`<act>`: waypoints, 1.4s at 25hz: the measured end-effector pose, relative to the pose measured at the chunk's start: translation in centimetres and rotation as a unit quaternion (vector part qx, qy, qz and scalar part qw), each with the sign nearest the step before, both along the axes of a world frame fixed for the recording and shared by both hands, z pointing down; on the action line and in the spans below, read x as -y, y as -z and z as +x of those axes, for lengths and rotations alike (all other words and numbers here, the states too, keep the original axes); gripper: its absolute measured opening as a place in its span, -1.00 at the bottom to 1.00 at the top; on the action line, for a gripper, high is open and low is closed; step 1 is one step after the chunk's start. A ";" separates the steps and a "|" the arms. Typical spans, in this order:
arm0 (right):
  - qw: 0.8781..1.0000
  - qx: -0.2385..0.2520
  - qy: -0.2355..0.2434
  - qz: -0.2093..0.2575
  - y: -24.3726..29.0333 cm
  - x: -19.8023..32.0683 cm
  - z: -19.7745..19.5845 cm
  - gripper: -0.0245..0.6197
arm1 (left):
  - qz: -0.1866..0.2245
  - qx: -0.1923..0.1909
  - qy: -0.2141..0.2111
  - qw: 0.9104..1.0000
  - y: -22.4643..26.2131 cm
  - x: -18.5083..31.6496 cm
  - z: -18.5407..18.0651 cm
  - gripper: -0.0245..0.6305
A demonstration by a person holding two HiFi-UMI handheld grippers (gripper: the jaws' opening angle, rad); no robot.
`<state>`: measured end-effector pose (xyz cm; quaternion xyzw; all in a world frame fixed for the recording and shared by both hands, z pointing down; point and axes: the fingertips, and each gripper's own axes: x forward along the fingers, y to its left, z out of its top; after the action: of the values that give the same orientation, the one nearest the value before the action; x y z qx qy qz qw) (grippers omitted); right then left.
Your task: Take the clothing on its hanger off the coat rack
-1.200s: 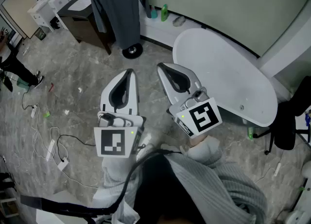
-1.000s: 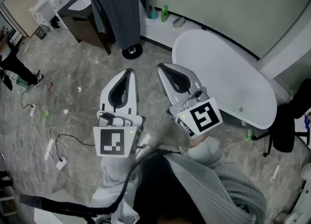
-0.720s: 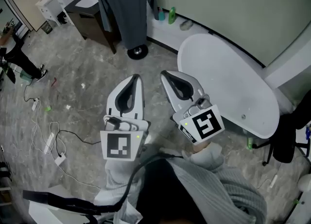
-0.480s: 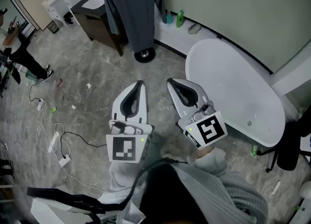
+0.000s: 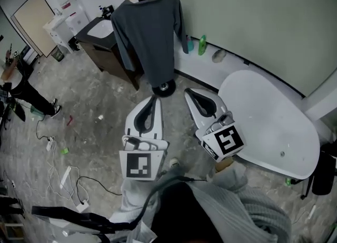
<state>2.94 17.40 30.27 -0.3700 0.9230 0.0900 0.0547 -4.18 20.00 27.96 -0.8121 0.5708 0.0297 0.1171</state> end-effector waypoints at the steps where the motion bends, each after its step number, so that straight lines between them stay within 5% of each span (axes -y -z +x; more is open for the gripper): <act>1: 1.000 0.002 -0.003 0.005 0.6 1.9 -1.0 -0.91 | 0.004 -0.001 0.000 1.000 0.6 1.9 -1.1 -0.91; 15: 1.000 -0.025 -0.009 0.000 -1.1 30.3 -9.0 -0.91 | -0.008 0.002 0.064 0.998 -1.1 29.6 -12.8 -0.91; 23: 0.998 -0.024 -0.012 0.049 3.9 49.7 -9.4 -0.91 | 0.032 0.033 0.129 0.991 4.2 47.4 -16.3 -0.91; 35: 0.996 -0.063 -0.018 0.059 5.4 62.5 -12.5 -0.91 | 0.004 0.087 0.148 0.985 5.4 60.0 -19.0 -0.91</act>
<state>-9.57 -45.06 24.84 -0.3764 0.9109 0.1684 0.0164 -23.13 -40.01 22.59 -0.7180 0.6719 -0.0563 0.1730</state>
